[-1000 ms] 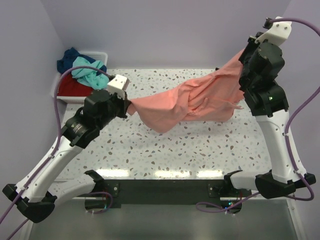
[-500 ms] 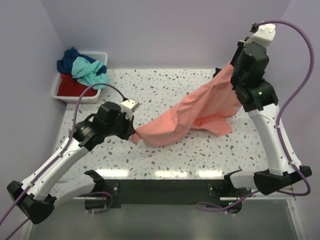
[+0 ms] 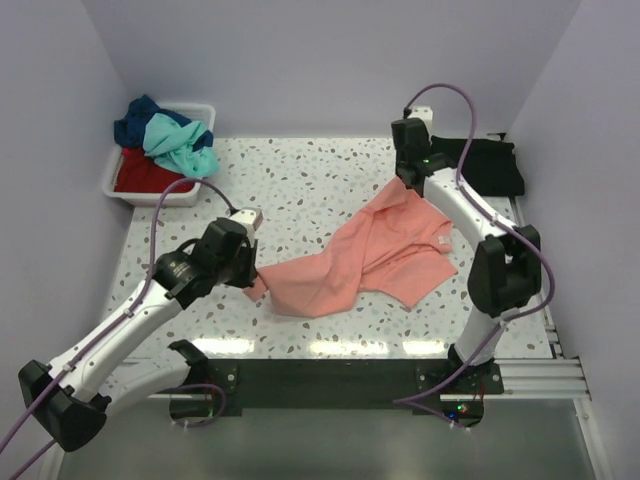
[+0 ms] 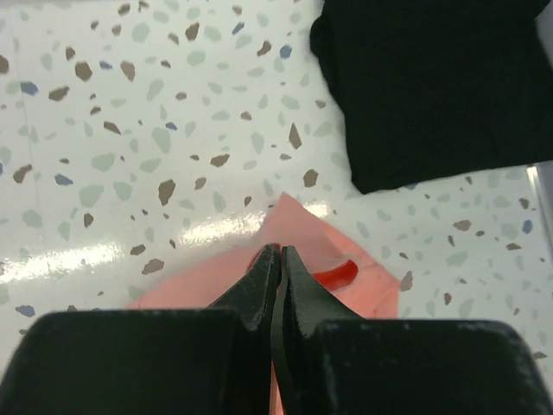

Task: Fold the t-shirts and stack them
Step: Flatten the tshirt out

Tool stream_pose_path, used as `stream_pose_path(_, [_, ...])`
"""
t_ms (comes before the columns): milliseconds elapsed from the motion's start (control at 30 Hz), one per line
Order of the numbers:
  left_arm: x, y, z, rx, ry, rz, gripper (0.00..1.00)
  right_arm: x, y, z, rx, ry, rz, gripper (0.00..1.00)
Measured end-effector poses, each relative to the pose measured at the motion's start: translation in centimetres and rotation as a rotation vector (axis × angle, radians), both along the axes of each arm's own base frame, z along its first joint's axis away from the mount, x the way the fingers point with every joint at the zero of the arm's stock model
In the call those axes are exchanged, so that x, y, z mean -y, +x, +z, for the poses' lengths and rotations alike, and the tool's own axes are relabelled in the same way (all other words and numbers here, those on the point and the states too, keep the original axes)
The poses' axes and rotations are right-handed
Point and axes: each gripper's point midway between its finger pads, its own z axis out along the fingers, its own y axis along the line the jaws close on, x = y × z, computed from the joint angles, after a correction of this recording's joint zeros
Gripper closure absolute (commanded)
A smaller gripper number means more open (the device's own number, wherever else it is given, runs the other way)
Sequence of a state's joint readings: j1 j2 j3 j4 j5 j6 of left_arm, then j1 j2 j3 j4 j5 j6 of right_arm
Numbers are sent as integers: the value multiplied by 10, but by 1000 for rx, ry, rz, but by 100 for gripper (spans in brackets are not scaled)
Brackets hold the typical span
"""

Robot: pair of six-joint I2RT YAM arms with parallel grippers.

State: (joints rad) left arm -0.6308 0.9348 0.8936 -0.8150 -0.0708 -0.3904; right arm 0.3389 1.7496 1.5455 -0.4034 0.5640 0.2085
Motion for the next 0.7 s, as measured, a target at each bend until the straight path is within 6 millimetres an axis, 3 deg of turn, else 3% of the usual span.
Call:
stream_pose_path(100, [-14, 12, -2, 2, 50, 142, 100, -9, 12, -34, -67, 1, 16, 100])
stream_pose_path(167, [-22, 24, 4, 17, 76, 251, 100, -15, 23, -43, -80, 5, 23, 100])
stream_pose_path(400, [-36, 67, 45, 167, 67, 517, 97, -26, 57, -18, -6, 44, 34, 100])
stream_pose_path(433, [-35, 73, 50, 181, 62, 536, 89, -26, 59, -15, 1, 47, 33, 100])
stream_pose_path(467, [-31, 82, 55, 201, 49, 562, 66, -26, 61, -13, 8, 50, 33, 100])
stream_pose_path(533, [-26, 97, 58, 225, 33, 598, 43, -26, 63, -13, 9, 51, 33, 100])
stream_pose_path(567, [-24, 102, 56, 232, 33, 605, 25, -26, 64, -16, 4, 50, 33, 100])
stream_pose_path(667, [-20, 116, 46, 239, 50, 636, 3, -28, 67, -28, -18, 46, 36, 100])
stream_pose_path(700, [-20, 120, 43, 244, 59, 653, 1, -29, 69, -34, -30, 43, 37, 100])
